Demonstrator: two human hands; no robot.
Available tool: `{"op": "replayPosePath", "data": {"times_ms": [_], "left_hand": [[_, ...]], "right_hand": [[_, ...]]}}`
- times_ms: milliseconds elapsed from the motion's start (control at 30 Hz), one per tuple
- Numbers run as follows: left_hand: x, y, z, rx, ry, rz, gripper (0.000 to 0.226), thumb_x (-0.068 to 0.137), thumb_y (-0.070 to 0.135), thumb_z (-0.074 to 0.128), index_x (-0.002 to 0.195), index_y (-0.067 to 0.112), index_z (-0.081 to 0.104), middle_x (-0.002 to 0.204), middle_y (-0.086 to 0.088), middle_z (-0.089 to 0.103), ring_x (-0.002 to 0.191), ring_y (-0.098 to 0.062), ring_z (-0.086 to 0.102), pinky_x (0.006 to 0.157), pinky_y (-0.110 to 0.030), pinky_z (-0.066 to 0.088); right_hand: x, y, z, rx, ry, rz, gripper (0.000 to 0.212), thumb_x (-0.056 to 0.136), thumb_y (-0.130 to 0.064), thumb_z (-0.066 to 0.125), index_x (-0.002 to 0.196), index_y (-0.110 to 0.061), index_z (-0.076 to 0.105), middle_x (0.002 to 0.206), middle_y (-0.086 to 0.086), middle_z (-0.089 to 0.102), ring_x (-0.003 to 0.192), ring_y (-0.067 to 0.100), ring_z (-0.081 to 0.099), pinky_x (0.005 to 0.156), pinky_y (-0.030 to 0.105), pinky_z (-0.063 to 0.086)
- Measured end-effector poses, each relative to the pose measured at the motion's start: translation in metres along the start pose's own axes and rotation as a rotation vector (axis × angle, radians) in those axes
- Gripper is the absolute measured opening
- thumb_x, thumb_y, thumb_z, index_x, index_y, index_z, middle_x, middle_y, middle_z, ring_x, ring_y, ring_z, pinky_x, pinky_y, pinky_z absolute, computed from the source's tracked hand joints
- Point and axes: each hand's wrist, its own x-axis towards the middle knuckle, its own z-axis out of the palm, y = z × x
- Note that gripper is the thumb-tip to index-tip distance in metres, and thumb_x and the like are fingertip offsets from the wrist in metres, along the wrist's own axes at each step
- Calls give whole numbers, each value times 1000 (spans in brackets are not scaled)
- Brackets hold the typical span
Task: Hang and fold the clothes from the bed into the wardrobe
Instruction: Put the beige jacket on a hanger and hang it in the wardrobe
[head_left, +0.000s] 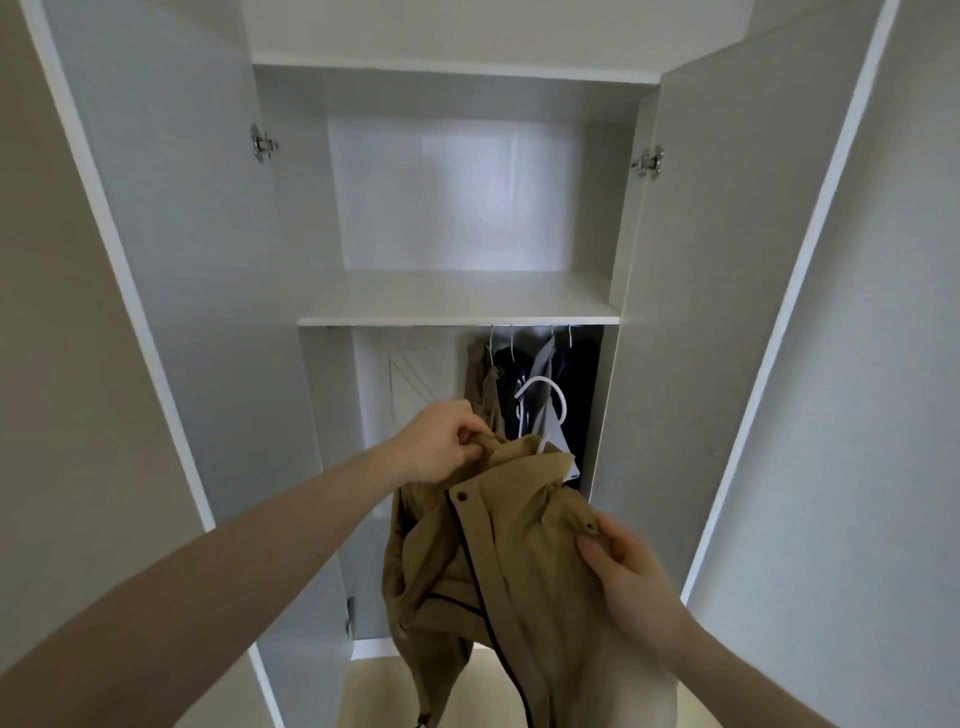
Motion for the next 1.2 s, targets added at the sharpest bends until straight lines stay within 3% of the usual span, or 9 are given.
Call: {"op": "replayPosePath", "data": {"times_ms": [133,233,333,500,633,733,933,1067,1200], "left_hand": [[41,-39,6,-32,-7,7,22,96,24,68,116,30,73,98,6,54,88,-7,51,75,-20,38],[66,-73,3,-109,-12,27,37,93,29,73,128,35,65,107,8,56,95,-8,55,83,-23,48],[89,-115,-5,-216,10,19,45,88,34,77,128,39,58,110,12,59,99,-6,60,84,-23,53],[119,-191,-3,-449,175,-369,27,92,6,62,98,32,60,110,4,63,94,-15,63,66,-19,47],[131,-243,11,-392,117,-532,29,88,4,61,108,24,63,103,1,59,97,-23,63,75,-28,51],[141,-265,27,-350,52,-554,28,89,7,64,114,21,64,106,0,59,99,-22,62,80,-29,50],[179,-288,65,-347,-43,-565,35,93,11,67,127,16,60,117,-3,55,106,-23,59,85,-30,52],[223,-300,86,-367,-75,-542,32,94,6,63,125,11,61,124,-9,54,107,-27,60,82,-34,55],[269,-318,112,-353,-134,-528,35,96,4,60,131,5,60,137,-20,48,119,-36,58,101,-40,54]], "right_hand": [[47,20,20,31,102,-37,27,106,-8,53,106,-23,76,101,-2,79,99,16,73,87,25,55],[78,27,35,76,166,-56,36,105,-7,53,98,-29,80,99,0,79,93,13,74,77,16,54],[111,35,49,89,248,-51,31,105,-9,54,103,-28,79,101,-3,79,96,11,74,76,12,53],[160,47,68,88,360,-39,26,106,-9,54,111,-22,76,103,-6,79,97,10,74,82,24,52],[195,57,80,55,395,-45,30,105,-11,56,105,-33,77,100,-8,79,94,7,73,81,26,52],[218,62,87,40,373,-33,34,106,-13,55,107,-41,76,100,-10,79,94,5,73,78,19,52],[264,85,91,45,364,36,24,107,-21,55,121,-29,72,105,-14,77,99,6,72,83,22,51],[294,108,80,34,369,70,26,107,-21,55,122,-30,73,107,-11,78,101,11,72,91,32,54],[329,131,67,23,359,112,25,106,-17,56,119,-27,75,105,-7,78,103,18,72,96,40,55]]}}
